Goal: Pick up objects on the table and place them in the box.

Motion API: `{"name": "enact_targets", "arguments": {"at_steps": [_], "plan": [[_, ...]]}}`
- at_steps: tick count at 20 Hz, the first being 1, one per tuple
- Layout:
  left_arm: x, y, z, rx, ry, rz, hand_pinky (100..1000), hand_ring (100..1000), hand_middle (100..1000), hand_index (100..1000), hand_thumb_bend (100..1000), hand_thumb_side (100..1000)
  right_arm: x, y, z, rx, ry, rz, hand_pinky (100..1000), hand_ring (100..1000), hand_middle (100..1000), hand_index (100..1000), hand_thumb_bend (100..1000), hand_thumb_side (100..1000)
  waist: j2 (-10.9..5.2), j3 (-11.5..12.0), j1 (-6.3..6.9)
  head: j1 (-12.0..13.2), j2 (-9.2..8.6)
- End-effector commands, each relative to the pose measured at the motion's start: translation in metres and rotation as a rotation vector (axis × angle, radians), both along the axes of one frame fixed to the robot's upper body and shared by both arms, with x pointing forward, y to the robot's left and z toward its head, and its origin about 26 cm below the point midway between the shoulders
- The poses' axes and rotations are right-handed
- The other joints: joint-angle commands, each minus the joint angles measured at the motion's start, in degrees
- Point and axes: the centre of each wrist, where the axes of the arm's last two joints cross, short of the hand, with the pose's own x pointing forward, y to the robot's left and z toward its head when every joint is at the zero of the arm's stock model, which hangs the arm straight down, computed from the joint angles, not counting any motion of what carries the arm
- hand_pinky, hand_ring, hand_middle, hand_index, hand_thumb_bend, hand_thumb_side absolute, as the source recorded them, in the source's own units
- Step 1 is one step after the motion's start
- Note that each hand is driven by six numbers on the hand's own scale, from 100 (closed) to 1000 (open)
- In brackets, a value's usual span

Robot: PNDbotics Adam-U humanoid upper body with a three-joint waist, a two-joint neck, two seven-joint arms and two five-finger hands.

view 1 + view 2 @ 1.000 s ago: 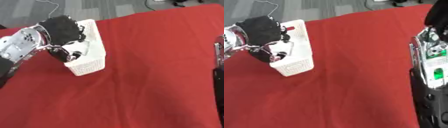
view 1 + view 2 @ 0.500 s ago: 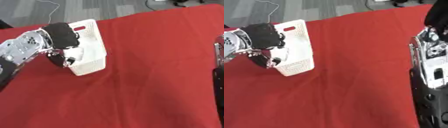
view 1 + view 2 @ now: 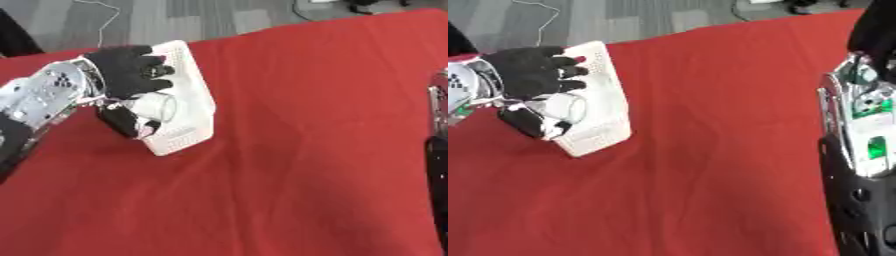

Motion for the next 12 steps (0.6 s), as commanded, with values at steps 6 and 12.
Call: {"name": "enact_targets", "arguments": {"at_steps": [6,12], "plan": [[-0.005,-0.002,0.017,-0.068,-0.028,-0.011,1000,1000,1000,985,301,1000,-0.002,0.000,0.007,-0.003,-0.024,0.006,356,338,335,479,100,1000,-1.26,-0.01,-0.08,0.62,-0.04],[0.006,0.004,0.001,-0.164,0.088,0.047,1000,1000,1000,1000,642,1000,-0.002,0.003,0.009,0.006,-0.034,0.020,358,339,335,479,100,1000,-0.84,-0.75,-0.07,1.41,-0.04]]}}
